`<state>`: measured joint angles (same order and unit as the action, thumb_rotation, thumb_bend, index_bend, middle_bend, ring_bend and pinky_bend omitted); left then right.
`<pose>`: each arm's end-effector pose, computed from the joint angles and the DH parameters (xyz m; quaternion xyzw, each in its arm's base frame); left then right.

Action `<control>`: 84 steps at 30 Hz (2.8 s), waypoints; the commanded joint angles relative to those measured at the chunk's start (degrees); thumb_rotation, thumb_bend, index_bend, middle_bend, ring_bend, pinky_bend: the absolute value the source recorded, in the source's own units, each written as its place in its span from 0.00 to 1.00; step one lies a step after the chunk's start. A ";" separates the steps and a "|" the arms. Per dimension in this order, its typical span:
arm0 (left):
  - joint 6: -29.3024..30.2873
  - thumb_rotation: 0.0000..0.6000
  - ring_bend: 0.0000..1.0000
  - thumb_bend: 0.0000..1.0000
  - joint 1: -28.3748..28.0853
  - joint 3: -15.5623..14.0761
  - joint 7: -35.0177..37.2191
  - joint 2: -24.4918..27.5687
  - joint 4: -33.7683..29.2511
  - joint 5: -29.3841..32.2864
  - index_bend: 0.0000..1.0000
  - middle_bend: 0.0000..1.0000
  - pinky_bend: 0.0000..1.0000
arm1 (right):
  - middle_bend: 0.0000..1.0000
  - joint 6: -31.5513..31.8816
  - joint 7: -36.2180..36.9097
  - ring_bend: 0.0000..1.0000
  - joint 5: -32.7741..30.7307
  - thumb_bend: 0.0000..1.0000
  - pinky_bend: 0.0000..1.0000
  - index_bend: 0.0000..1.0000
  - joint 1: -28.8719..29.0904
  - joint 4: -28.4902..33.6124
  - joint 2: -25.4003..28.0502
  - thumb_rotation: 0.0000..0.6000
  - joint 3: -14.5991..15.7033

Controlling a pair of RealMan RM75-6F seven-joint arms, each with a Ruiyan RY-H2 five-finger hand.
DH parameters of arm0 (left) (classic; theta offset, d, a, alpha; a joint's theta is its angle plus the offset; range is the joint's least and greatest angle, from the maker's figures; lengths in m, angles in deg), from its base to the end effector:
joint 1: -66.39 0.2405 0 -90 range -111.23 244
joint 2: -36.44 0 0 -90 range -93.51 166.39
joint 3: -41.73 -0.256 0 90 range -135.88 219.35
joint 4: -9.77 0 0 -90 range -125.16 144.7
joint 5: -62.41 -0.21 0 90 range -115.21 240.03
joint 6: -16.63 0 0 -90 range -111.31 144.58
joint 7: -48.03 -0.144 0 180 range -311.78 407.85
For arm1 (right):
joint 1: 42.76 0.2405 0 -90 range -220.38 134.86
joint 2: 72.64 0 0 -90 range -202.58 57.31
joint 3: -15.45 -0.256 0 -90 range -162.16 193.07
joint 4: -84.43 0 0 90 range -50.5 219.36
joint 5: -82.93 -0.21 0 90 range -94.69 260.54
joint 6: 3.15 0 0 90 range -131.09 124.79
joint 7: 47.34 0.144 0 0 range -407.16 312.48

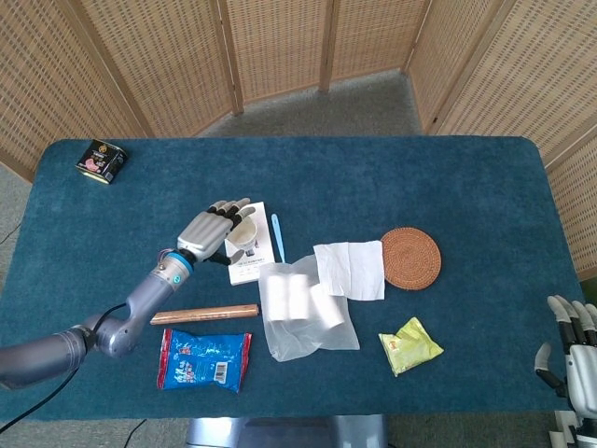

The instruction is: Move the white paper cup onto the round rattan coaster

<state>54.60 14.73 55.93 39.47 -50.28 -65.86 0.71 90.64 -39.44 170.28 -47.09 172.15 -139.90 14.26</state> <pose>-0.1256 0.4005 -0.0121 -0.7658 -0.4099 -0.3419 0.3586 -0.3360 -0.1226 0.1634 0.5236 -0.4202 0.4153 0.6138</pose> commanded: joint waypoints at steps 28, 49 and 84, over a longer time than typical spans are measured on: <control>1.21 1.00 0.32 0.50 -4.46 1.11 7.23 -7.51 9.57 -0.53 0.24 0.13 0.49 | 0.00 -0.25 2.11 0.00 -0.89 0.75 0.00 0.02 -1.45 -0.70 0.27 0.86 -0.89; -0.36 1.00 0.30 0.49 -15.32 9.97 14.67 -14.48 15.62 -0.28 0.27 0.14 0.48 | 0.00 1.23 1.35 0.00 2.18 0.75 0.00 0.03 -1.84 1.16 1.97 0.86 -0.17; -9.67 1.00 0.04 0.47 -33.98 6.78 34.92 -41.64 57.89 -10.58 0.09 0.04 0.24 | 0.00 7.64 0.03 0.00 5.72 0.75 0.00 0.03 -7.47 3.87 4.98 0.86 3.03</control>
<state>45.69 -18.60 63.06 73.56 -91.44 -8.63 -9.44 98.27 -39.42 176.02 -54.56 176.03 -134.91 17.29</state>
